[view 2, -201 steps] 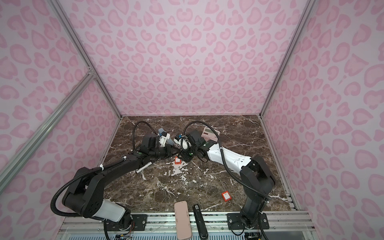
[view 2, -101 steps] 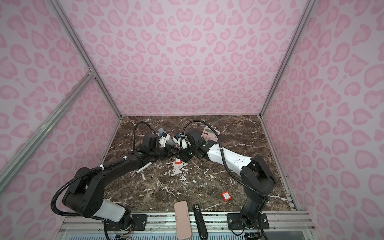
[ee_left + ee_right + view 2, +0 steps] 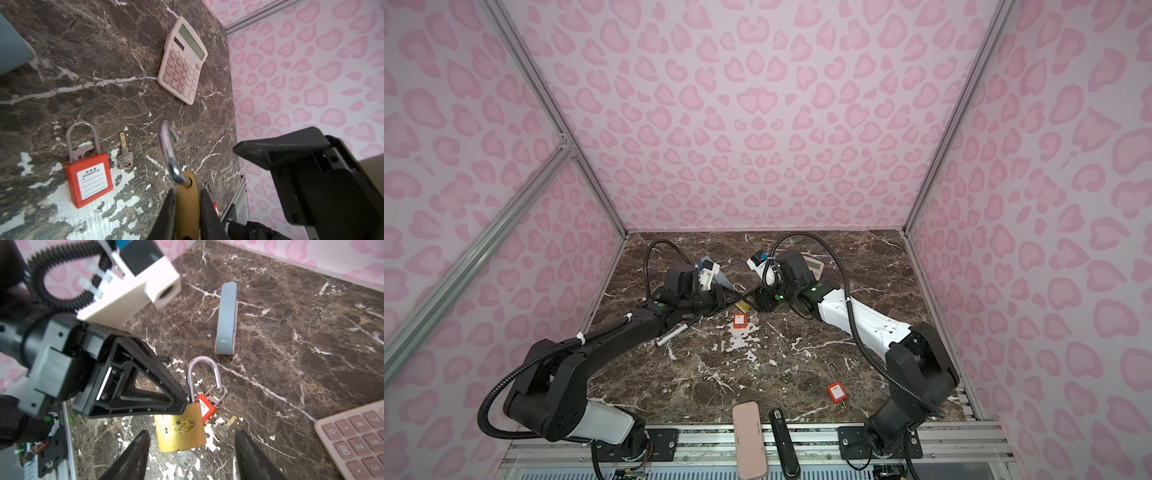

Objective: Lock with the key

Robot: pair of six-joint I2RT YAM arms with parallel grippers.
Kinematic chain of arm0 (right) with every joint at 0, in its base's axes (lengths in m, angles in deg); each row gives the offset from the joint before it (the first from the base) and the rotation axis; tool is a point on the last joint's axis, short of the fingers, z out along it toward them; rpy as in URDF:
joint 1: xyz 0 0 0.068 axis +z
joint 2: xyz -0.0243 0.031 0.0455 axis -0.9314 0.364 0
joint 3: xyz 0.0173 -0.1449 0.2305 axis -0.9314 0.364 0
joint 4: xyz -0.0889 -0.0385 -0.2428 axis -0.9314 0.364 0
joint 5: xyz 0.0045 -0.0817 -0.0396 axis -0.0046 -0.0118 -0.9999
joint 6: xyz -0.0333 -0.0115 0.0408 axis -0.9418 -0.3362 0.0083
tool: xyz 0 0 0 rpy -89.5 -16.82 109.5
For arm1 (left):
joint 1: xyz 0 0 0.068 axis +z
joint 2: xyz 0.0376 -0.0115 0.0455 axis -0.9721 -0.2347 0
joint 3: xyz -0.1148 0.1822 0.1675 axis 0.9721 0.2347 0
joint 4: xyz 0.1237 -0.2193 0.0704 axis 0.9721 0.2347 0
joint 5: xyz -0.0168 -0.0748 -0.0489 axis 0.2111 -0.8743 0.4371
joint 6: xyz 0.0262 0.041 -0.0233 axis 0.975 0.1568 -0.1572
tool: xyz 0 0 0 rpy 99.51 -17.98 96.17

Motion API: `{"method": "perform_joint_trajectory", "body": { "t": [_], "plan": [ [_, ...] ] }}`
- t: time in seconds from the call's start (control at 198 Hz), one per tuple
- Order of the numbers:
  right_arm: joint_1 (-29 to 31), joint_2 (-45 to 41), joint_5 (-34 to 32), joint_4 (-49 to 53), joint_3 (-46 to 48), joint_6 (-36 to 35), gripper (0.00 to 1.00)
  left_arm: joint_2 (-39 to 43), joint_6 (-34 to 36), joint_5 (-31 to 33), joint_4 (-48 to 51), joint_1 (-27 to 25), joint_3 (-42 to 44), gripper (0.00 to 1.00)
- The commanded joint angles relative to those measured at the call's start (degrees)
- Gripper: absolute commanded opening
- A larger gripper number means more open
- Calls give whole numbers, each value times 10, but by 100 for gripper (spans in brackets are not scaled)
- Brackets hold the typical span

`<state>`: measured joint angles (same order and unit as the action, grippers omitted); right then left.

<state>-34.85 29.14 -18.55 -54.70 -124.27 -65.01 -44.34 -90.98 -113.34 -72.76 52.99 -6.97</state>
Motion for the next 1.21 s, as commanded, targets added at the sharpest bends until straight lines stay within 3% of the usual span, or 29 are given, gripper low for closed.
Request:
{"method": "perform_joint_trajectory", "body": {
  "t": [0.0, 0.121, 0.288, 0.424, 0.571, 0.712, 1.208],
  "plan": [
    [-29, -13, 72, -106, 25, 122, 67, 29, -25, 17, -74, 6, 12, 8],
    [-65, -12, 113, -208, 56, 249, 68, 68, -65, 24, -155, 18, 42, 7],
    [-91, 34, 190, -391, 85, 437, 69, 120, -80, 43, -181, 31, 45, 6],
    [-85, 76, 194, -616, 111, 598, 74, 150, -95, 46, -197, 42, 47, 5],
    [-66, 123, 174, -752, 105, 701, 75, 171, -103, 55, -204, 48, 49, 5],
    [-41, 150, 167, -809, 89, 741, 76, 184, -128, 60, -218, 59, 57, 4],
    [2, 172, 152, -772, 60, 726, 76, 158, -196, 24, -309, 69, 77, 4]
  ]
}}
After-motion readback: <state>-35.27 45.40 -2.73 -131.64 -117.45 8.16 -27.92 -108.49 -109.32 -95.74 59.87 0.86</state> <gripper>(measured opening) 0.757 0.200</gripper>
